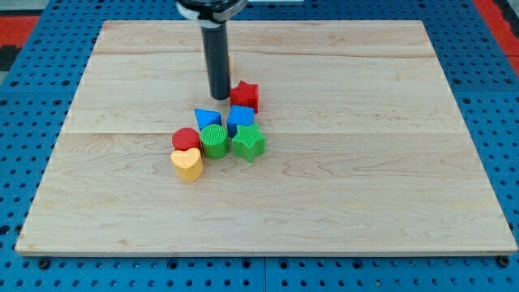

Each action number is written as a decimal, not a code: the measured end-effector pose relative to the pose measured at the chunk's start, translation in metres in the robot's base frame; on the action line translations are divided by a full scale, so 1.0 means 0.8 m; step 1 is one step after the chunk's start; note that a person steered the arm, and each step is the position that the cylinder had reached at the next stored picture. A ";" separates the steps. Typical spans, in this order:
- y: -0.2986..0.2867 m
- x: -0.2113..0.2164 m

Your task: Move the red star in the the green circle

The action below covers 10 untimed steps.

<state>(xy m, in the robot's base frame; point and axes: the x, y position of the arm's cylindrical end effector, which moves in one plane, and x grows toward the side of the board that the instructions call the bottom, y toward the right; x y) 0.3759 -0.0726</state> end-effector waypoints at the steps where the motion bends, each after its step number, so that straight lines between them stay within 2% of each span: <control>1: -0.010 0.007; 2: 0.016 -0.014; 3: 0.106 -0.014; 4: 0.150 0.008; 8: 0.178 0.147; 10: 0.214 0.197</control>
<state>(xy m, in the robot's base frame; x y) 0.5337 0.0983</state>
